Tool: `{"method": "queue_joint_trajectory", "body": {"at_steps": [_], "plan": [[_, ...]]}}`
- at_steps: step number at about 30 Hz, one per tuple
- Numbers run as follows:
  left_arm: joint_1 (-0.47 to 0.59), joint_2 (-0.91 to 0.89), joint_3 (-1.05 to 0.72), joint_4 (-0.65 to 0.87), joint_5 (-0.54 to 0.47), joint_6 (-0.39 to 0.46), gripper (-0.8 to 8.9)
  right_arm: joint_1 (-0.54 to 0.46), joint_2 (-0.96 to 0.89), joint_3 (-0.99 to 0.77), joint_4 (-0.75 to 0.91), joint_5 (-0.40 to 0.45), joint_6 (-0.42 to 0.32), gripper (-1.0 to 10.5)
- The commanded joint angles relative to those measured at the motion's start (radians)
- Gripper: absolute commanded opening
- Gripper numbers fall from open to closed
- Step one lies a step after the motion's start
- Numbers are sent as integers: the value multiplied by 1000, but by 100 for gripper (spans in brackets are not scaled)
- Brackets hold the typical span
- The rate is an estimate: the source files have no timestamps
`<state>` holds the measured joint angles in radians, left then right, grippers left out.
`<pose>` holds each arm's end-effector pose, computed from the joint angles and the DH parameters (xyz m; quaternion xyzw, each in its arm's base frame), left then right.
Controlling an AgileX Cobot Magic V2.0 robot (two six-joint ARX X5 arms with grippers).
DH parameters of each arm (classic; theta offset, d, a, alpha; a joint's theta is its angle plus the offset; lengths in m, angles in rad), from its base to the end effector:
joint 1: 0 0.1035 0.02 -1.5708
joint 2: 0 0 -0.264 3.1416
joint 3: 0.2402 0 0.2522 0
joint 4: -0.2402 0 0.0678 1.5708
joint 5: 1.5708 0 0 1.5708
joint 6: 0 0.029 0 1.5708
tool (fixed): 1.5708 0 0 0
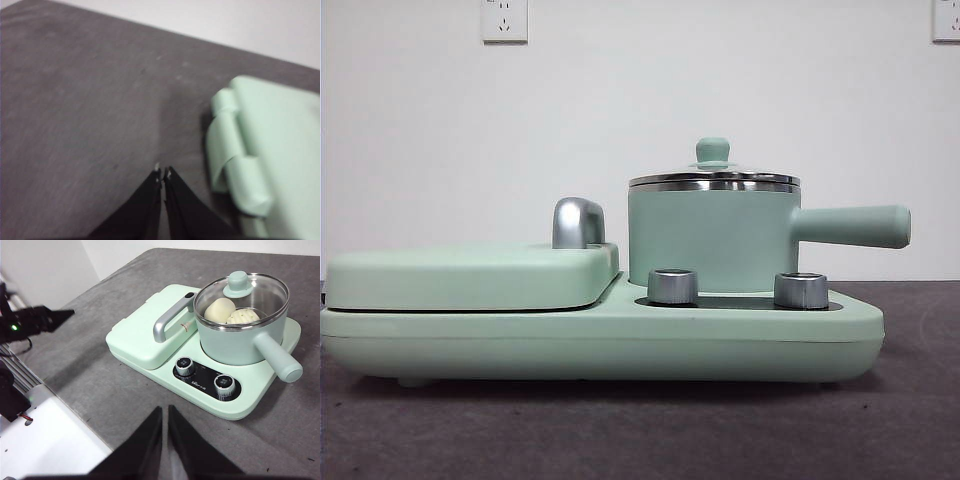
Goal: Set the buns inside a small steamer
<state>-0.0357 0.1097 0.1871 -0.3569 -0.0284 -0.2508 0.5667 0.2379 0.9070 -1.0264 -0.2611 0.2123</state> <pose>0.0902 -0.0024 0.1845 -0.1194 0.1386 0.0138 0.9830 0.0028 0.0107 0.3312 0.0686 0.2166 0.3749 0.8988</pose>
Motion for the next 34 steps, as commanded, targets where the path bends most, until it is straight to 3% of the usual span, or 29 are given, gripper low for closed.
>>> {"method": "queue_joint_trajectory", "body": {"at_steps": [1, 9, 34], "plan": [[9, -35, -43, 21, -5, 13, 25, 6, 2, 8, 14, 0, -11, 18], [26, -106, -117, 50, -5, 114, 25, 6, 2, 8, 14, -1, -11, 18], [30, -106, -138, 66, -5, 115, 25, 6, 2, 8, 14, -1, -11, 18]]}}
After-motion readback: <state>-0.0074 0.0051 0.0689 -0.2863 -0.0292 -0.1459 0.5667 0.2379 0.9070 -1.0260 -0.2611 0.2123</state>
